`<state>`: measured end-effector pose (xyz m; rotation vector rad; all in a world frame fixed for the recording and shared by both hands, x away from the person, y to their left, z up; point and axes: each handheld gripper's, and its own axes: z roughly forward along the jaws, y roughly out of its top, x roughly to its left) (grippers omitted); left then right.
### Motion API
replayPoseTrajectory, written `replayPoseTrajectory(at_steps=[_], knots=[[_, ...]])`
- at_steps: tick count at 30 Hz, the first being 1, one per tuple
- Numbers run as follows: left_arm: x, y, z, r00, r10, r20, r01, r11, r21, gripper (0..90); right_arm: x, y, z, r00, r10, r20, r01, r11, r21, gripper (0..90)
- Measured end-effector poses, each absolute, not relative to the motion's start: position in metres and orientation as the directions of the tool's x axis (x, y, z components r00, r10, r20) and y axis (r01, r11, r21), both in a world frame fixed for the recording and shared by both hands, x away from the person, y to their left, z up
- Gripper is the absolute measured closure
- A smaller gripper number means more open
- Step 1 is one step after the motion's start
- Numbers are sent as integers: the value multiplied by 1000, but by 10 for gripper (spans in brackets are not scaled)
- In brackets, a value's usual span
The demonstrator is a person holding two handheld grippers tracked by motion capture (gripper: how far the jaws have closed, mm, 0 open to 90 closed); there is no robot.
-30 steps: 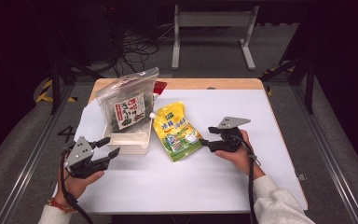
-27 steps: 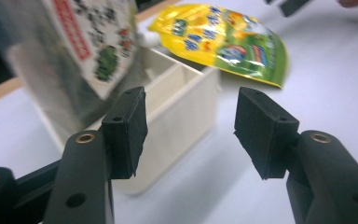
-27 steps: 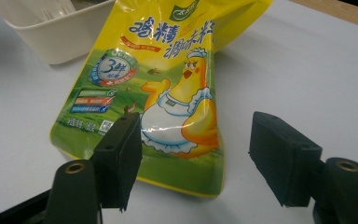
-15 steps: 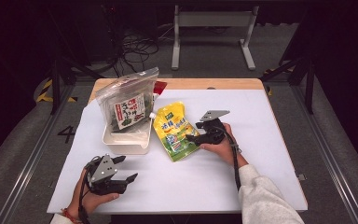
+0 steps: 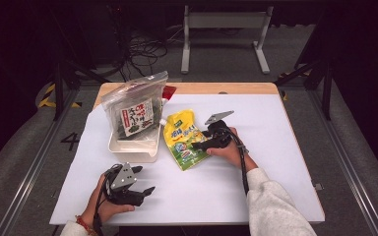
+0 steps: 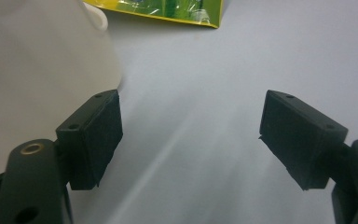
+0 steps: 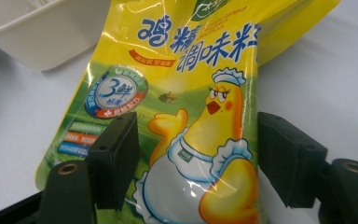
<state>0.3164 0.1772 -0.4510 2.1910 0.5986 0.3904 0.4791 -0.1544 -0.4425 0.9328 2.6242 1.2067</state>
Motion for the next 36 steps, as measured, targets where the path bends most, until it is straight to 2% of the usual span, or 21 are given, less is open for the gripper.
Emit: replayPoseTrajectory(at_steps=[4, 10, 14, 16, 21, 33, 36], knots=[[317, 177, -451, 841, 537, 68, 291, -555, 780, 213, 485, -152, -445, -798, 559, 224, 530, 476, 702, 367], [324, 173, -454, 838, 545, 30, 318, -532, 785, 215, 486, -161, -444, -791, 553, 261, 542, 438, 717, 627], [328, 166, -458, 838, 546, 12, 330, -524, 785, 203, 478, -167, -441, -806, 557, 201, 490, 438, 754, 780], [329, 163, -458, 841, 542, 7, 331, -525, 784, 203, 473, -172, -440, -813, 556, 175, 466, 438, 769, 811], [331, 154, -458, 852, 523, -27, 339, -511, 790, 202, 456, -182, -437, -824, 544, 159, 414, 385, 825, 831], [346, 125, -452, 868, 485, -109, 362, -467, 807, 186, 402, -203, -430, -858, 513, 12, 212, 332, 919, 844], [350, 119, -453, 870, 476, -129, 372, -462, 805, 179, 395, -205, -428, -861, 509, 4, 199, 330, 923, 845]])
